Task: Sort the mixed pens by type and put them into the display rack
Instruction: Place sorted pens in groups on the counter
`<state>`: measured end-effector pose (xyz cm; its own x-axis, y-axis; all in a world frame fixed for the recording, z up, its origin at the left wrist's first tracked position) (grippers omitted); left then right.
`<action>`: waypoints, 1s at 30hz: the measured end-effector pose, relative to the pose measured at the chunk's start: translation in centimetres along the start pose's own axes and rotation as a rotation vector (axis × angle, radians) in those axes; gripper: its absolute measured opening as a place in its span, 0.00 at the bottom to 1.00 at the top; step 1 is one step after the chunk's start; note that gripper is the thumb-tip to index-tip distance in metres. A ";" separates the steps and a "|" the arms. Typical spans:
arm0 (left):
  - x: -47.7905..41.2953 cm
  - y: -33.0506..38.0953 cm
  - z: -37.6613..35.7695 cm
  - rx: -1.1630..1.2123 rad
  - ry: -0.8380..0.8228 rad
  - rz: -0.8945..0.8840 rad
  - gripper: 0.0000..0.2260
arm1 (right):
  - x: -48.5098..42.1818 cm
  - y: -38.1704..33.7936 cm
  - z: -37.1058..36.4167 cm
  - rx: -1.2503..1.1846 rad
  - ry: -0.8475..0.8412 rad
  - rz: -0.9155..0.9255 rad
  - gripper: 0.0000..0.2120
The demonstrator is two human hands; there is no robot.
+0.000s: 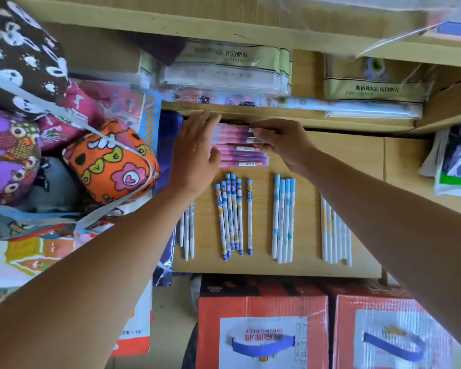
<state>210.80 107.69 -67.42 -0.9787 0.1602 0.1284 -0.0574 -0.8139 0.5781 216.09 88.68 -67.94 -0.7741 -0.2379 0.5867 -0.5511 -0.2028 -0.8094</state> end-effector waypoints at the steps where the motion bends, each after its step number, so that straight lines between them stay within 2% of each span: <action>1: -0.2 -0.2 -0.2 -0.021 -0.033 -0.017 0.26 | -0.3 0.0 -0.1 0.040 -0.004 0.017 0.11; 4: -0.3 -0.7 -1.0 -0.056 -0.124 -0.002 0.26 | -0.6 0.0 -0.5 0.203 -0.007 0.080 0.09; 11: 0.2 -1.7 -1.7 -0.004 -0.147 -0.012 0.23 | -0.5 1.1 -1.4 0.409 0.002 0.189 0.07; 18: 0.7 -1.7 -1.7 0.027 -0.104 -0.028 0.22 | 0.8 1.7 -1.3 0.833 0.074 0.223 0.16; 21: 1.0 -1.5 -1.3 -0.016 -0.168 -0.030 0.26 | 1.6 1.7 -0.8 0.962 0.004 0.257 0.24; 25: 1.3 -1.5 -1.1 -0.144 -0.311 -0.082 0.39 | 2.1 2.1 -0.1 1.106 -0.054 0.254 0.34; 30: 1.1 -1.5 -1.2 -0.213 -0.332 -0.099 0.40 | 2.1 2.2 -0.1 1.195 -0.071 0.298 0.34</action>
<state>209.61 108.40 -69.06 -0.8515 0.3870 0.3538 -0.2222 -0.8775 0.4250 213.21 87.88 -68.49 -0.7813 -0.4672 0.4139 0.3036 -0.8639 -0.4019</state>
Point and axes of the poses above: each hand's wrist, its own x-axis away from the middle knuckle, its own z-axis out of the back of the hand, y = z × x, the point moved 2 cm from there along -x, towards the middle knuckle, and after that the axes turned 8 degrees about -y, right-handed, at the moved point
